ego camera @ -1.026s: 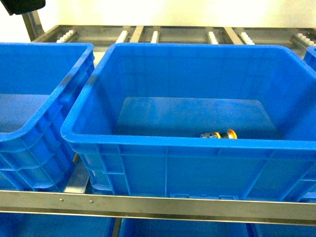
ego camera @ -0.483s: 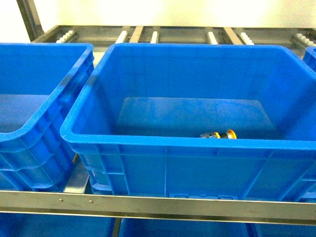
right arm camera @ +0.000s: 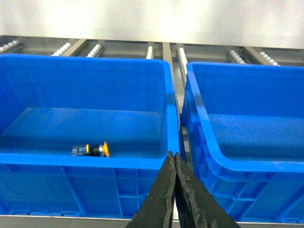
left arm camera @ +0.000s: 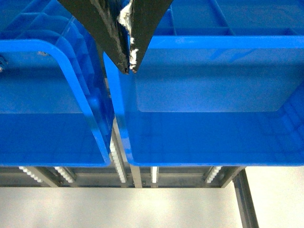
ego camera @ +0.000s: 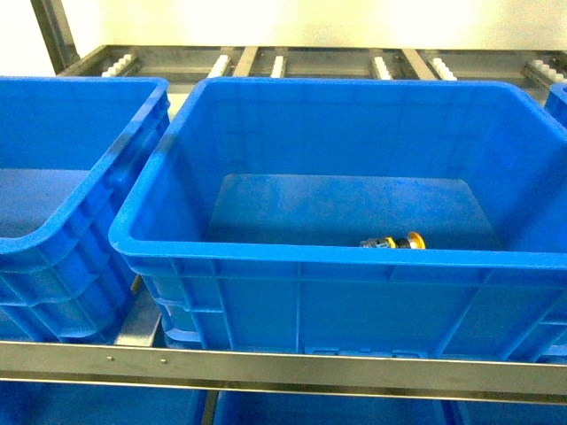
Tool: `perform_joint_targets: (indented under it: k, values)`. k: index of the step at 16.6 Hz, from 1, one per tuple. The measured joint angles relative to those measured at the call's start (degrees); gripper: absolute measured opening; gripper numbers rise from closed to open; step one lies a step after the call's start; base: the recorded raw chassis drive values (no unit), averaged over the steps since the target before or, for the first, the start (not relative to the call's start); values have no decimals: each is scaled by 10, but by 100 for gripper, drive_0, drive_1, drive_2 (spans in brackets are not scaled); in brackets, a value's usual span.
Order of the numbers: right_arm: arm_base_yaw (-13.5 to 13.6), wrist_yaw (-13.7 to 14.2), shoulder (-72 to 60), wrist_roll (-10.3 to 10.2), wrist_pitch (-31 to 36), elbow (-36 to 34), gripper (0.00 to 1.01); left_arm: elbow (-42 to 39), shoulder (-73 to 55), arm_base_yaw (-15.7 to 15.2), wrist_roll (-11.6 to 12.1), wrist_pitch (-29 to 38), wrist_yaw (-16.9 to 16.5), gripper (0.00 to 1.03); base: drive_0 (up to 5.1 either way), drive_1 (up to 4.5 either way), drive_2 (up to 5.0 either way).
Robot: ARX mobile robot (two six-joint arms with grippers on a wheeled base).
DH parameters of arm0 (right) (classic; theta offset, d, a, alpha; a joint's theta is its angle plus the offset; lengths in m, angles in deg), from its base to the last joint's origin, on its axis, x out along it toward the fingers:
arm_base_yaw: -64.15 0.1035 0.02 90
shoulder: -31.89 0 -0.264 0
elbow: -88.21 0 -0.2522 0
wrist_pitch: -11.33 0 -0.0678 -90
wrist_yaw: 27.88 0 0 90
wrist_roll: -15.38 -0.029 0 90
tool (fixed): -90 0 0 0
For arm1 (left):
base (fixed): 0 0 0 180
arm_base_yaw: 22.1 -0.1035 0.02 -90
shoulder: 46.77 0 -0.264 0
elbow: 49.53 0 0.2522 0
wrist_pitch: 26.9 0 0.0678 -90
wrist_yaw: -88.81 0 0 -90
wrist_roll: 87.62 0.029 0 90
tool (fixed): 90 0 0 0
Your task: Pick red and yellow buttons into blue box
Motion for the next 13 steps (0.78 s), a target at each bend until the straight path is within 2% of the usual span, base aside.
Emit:
perform_joint_targets:
  k: [2,3,10,11,13]
  values:
    - [0,0,34,0,-27,0,2,-8,39,0,0,-28,0,2,0,0,0]
    - [0,0,47,0,-43,0,2,-27,42,0,0,4,0,2,0,0,0]
    - [0,0,124,0,-120,0,2,-28,186,0,0,-141,0,2,0,0,0]
    - [0,1,170,0,-192,1,2,-28,201,0,0,-154,0,2,0,0,0]
    - [0,0,219,0,-216,2,2,-28,229,0,0,-184,-1,2,0,0,0]
